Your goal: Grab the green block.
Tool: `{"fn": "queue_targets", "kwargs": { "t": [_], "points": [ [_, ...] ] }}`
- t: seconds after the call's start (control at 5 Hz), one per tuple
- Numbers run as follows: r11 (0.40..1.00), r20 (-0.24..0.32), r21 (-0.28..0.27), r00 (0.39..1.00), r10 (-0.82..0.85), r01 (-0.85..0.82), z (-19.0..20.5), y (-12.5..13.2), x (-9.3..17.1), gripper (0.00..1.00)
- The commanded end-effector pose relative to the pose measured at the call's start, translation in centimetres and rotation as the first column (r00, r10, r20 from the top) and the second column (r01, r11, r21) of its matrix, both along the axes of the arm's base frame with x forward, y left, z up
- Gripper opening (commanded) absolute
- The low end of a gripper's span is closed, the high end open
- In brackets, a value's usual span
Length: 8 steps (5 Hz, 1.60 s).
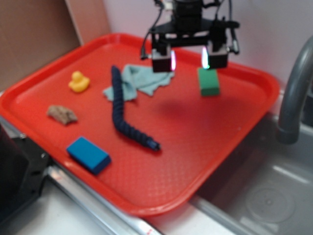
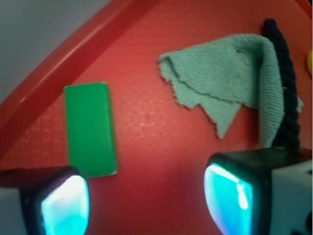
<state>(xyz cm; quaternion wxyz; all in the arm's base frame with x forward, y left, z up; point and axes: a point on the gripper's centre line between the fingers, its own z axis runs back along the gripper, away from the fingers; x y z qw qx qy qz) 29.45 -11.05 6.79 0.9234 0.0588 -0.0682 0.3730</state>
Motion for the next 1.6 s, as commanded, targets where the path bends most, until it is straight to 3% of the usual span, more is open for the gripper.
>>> {"fn": "queue_targets", "kwargs": {
  "t": [0.0,0.4,0.8,1.2,1.4],
  "points": [
    [0.993,0.043,-0.026,0.992,-0.116,0.117,-1.7,3.0,2.3,1.00],
    [0.987,-0.013,-0.055,0.988,-0.152,0.151,-4.5,3.0,4.5,1.00],
    [0.982,-0.066,-0.042,0.980,-0.185,0.183,-4.7,1.6,3.0,1.00],
    [0.989,-0.014,-0.083,0.992,-0.128,0.126,-1.1,5.9,-1.7,1.00],
    [0.983,0.031,-0.117,0.990,-0.136,0.138,0.7,5.5,-1.6,1.00]
  ]
}}
